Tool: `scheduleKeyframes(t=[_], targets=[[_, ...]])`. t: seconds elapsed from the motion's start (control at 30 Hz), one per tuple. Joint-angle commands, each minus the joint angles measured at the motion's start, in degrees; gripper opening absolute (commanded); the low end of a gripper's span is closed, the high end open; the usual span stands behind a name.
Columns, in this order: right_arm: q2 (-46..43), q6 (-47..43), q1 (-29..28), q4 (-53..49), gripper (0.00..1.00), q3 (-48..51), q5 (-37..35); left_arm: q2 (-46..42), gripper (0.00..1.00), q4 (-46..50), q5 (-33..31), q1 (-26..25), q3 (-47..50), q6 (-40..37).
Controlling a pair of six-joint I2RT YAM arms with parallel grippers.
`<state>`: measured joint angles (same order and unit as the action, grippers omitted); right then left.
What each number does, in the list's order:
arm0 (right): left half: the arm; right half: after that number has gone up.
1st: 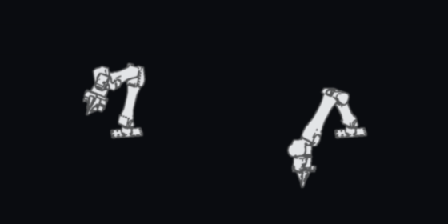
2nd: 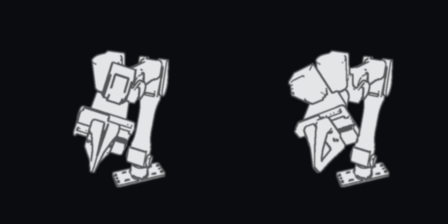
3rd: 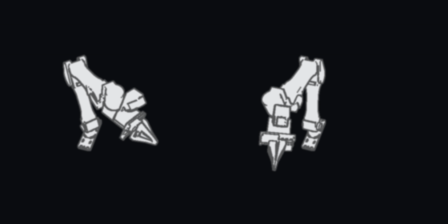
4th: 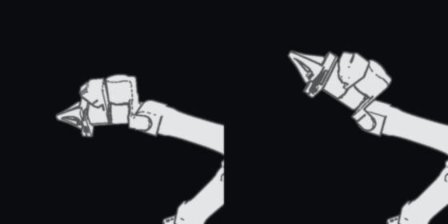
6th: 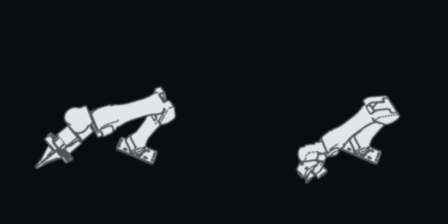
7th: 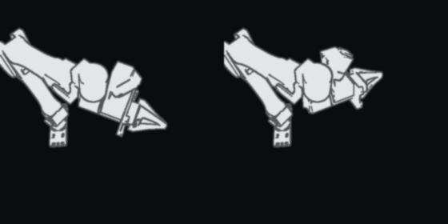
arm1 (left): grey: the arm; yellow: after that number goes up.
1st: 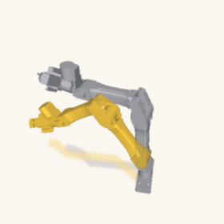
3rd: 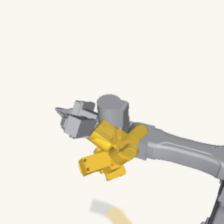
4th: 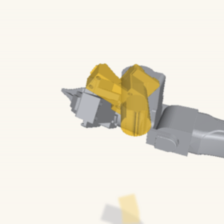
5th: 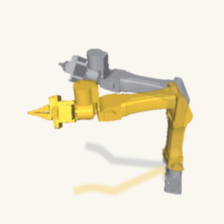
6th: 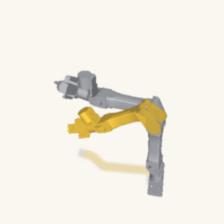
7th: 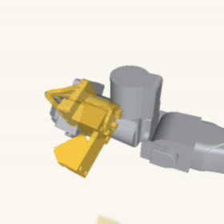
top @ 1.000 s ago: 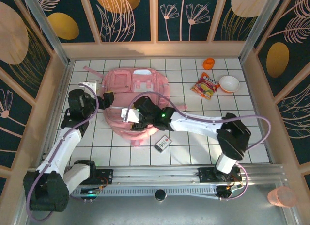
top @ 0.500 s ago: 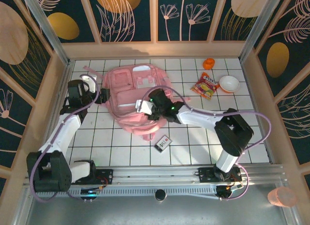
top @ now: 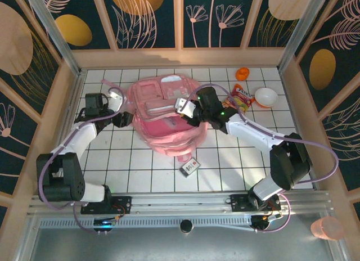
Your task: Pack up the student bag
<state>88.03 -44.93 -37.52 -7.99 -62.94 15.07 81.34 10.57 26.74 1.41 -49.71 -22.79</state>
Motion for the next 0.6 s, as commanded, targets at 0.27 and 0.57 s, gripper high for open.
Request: scheduleKeyframes(t=[0.27, 0.57], targets=[[-2.3, -4.4, 4.2, -1.4, 0.07, -0.1, 11.6, 14.4, 0.66, 20.3, 8.5, 0.3, -16.2, -36.5], [-1.5, -3.2, 5.4, -1.7, 0.07, -0.5, 15.2, 24.2, 0.64, 27.6, 9.1, -1.1, -25.3, -45.6]])
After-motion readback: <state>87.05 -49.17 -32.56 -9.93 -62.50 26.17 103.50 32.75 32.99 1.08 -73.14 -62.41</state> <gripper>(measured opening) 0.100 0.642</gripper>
